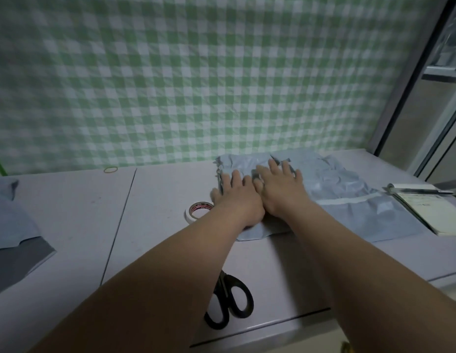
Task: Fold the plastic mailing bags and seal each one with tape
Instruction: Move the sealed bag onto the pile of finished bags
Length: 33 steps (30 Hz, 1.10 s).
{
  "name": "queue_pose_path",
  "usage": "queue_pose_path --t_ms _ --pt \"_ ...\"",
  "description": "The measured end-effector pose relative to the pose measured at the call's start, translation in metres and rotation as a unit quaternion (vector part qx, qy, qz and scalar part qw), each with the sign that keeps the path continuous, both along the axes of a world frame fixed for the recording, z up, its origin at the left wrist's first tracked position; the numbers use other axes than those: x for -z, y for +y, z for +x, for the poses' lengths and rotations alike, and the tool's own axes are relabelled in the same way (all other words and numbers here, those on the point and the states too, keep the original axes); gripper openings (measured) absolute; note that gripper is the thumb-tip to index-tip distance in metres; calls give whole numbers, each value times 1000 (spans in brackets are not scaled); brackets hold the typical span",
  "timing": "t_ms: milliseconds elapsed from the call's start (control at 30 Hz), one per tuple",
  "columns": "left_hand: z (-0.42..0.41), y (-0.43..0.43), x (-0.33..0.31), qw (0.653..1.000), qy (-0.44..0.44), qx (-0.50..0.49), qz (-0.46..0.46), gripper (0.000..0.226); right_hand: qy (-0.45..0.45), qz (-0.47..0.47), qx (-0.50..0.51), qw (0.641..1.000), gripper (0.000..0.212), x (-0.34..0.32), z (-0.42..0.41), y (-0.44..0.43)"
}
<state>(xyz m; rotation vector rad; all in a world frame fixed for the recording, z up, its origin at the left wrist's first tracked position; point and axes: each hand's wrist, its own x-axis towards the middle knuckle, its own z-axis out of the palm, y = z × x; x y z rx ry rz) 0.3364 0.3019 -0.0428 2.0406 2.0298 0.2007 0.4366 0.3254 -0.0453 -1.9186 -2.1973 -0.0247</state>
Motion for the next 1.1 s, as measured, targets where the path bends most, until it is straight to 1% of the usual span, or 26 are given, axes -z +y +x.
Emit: queue_pose_path --t_ms 67,133,200,367,567,667,767,833,933,1033,1100 --pt "2 4 9 999 22 -4 -25 72 11 -52 17 998 50 13 2 0" --pt "5 4 13 999 30 -21 -29 68 33 -70 41 996 53 20 10 2" --pt "9 5 14 999 26 -31 -26 66 31 -82 48 995 53 22 13 5" --pt "9 9 16 1000 18 -17 -8 64 28 -82 50 995 54 22 15 10" --pt "6 9 10 1000 16 4 -18 63 33 -79 50 995 55 22 15 11" --pt "3 4 1 998 61 16 -27 61 32 -100 56 993 56 18 14 10" --pt "-5 -10 -14 994 105 19 -24 51 25 -116 68 991 53 7 4 3" --pt "-21 -25 -22 995 102 23 5 46 24 -89 49 995 50 0 -14 -9" --pt "-61 -51 -35 992 95 13 76 33 49 -42 -10 998 46 -9 -50 -36" --pt "-109 -78 -42 987 114 -38 104 29 104 -16 -72 992 42 -16 -91 -64" --pt "-137 -96 -46 984 119 -92 95 27 146 -19 -97 984 41 -23 -119 -82"
